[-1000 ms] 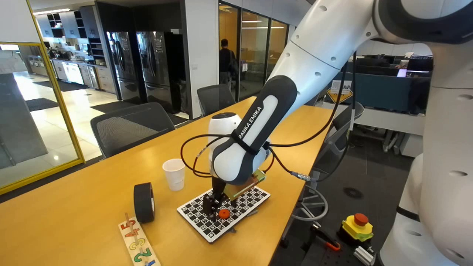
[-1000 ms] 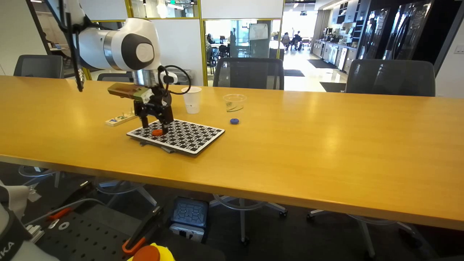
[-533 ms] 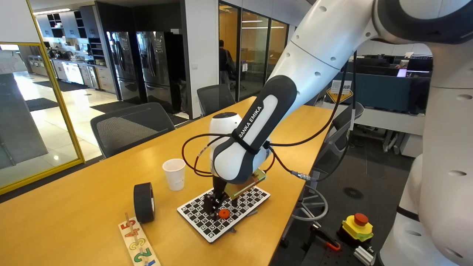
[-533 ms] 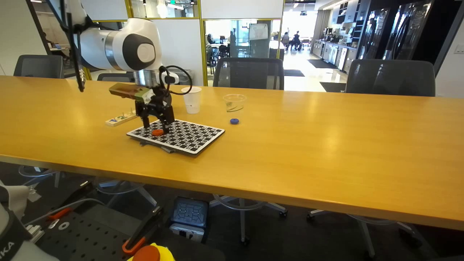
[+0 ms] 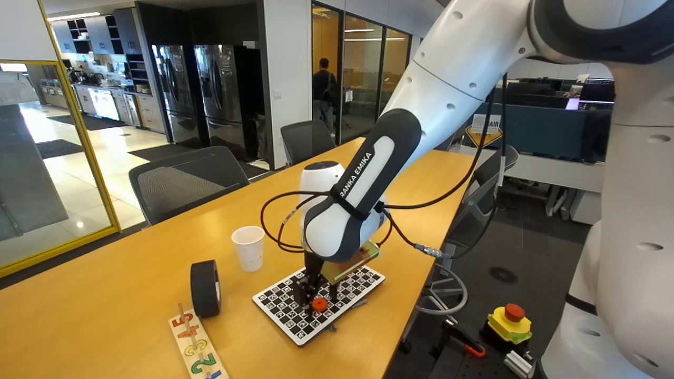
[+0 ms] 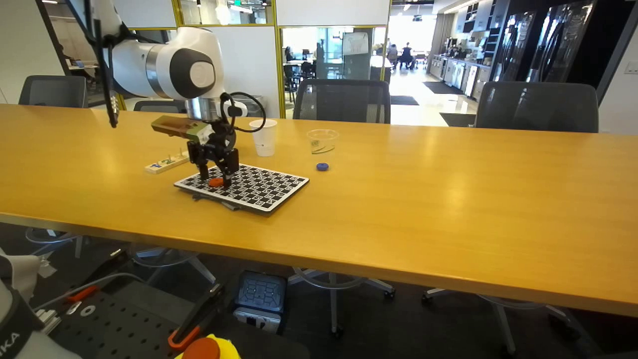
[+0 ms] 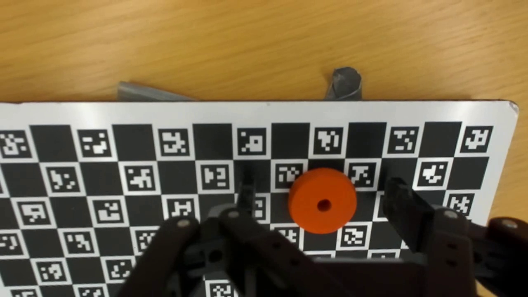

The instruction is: Put the orange discs in the white cup and the blue disc in the clear cup

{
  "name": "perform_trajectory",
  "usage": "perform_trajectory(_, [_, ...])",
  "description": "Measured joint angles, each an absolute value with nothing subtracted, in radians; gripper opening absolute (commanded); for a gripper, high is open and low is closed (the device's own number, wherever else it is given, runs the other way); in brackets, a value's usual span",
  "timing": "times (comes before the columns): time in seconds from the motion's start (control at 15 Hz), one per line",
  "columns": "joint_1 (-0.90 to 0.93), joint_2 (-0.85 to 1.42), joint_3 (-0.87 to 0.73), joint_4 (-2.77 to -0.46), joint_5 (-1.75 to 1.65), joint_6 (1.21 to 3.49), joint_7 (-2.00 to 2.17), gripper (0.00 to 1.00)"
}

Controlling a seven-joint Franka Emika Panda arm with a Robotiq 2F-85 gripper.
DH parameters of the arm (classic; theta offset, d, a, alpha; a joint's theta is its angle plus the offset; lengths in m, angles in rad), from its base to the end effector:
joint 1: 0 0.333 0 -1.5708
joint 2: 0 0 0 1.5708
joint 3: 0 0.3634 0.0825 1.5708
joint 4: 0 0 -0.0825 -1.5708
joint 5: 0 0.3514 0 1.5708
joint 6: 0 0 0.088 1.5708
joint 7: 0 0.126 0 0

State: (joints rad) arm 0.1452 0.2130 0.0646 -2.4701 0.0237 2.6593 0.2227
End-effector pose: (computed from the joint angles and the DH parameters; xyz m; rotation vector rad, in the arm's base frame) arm 0.4617 0.0981 0.2643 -3.1220 0.0551 0.0440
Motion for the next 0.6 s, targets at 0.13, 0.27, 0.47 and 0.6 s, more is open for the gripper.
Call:
perform_trajectory(0.13, [0.145, 0.214, 0.064, -2.469, 0.024, 2.659, 0.221, 0.36])
perform_trajectory(0.27, [0.14, 0.212, 0.064, -2.468, 0.024, 2.659, 0.218, 0.21])
perform_trajectory(0.47, [0.135, 0.208, 0.065, -2.466, 0.024, 2.659, 0.215, 0.21])
perform_trajectory(0.6, [0.135, 0.21, 0.064, -2.462, 0.024, 2.659, 0.217, 0.21])
